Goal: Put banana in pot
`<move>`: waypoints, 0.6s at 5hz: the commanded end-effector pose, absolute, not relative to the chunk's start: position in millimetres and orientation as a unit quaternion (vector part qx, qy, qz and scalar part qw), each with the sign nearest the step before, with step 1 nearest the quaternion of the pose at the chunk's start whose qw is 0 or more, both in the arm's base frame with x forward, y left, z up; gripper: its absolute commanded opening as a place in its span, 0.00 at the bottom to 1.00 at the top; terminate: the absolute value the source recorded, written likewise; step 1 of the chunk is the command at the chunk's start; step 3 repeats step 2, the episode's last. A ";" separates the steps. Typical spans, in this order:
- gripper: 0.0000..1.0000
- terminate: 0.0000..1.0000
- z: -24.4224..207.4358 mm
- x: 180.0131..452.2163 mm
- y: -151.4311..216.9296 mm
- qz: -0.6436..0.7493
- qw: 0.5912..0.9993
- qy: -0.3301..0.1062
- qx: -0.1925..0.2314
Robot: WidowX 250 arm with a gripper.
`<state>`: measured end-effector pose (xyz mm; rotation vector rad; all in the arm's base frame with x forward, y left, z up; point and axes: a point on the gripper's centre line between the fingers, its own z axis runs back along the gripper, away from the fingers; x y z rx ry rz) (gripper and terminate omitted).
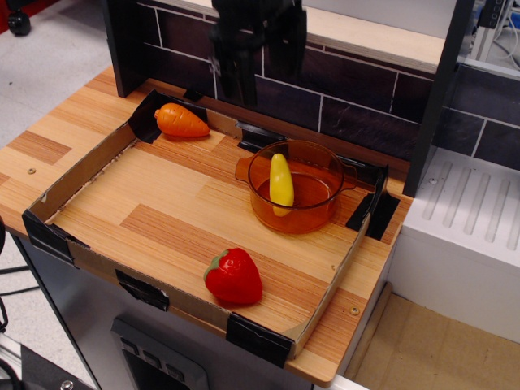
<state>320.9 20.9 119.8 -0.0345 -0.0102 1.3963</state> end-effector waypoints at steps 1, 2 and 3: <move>1.00 0.00 154.5 319.9 30.3 0.614 0.789 -0.033 -0.020; 1.00 1.00 154.5 319.9 30.3 0.614 0.789 -0.033 -0.020; 1.00 1.00 154.5 319.9 30.3 0.614 0.789 -0.033 -0.020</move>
